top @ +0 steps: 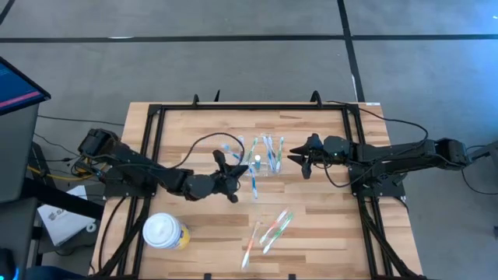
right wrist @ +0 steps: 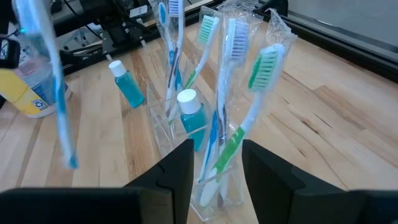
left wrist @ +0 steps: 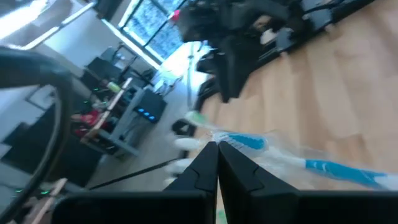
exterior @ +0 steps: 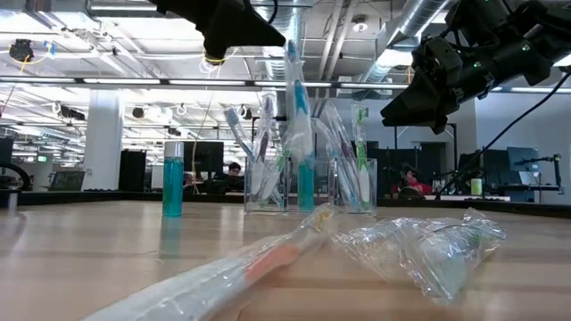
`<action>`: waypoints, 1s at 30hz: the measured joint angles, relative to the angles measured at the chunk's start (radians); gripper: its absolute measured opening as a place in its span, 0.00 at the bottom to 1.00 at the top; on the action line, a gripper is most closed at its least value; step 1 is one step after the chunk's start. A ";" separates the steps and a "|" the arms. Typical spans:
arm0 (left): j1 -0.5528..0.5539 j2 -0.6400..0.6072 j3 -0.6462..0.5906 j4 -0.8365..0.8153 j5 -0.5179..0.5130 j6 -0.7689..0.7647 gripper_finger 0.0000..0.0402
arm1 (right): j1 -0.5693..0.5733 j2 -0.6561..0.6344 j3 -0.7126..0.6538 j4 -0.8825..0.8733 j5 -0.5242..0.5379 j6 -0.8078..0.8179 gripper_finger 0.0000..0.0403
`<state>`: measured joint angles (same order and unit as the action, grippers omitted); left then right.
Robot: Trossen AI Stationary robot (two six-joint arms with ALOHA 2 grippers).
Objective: Pick & Place toothbrushing station
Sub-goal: Put the blue toothbrush into the transparent organizer
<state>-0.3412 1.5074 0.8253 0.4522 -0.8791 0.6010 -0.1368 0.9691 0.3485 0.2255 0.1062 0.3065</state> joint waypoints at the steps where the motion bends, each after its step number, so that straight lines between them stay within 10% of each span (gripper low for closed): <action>1: 0.000 -0.010 0.000 0.001 -0.012 0.016 0.00 | 0.000 0.000 0.000 0.000 0.000 0.000 0.31; 30: 0.200 -0.089 -0.001 -0.016 -0.056 0.186 0.00 | 0.000 0.000 0.000 -0.004 0.000 -0.002 0.31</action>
<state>-0.1410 1.4180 0.8242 0.4360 -0.9348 0.7869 -0.1368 0.9691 0.3485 0.2216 0.1062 0.3042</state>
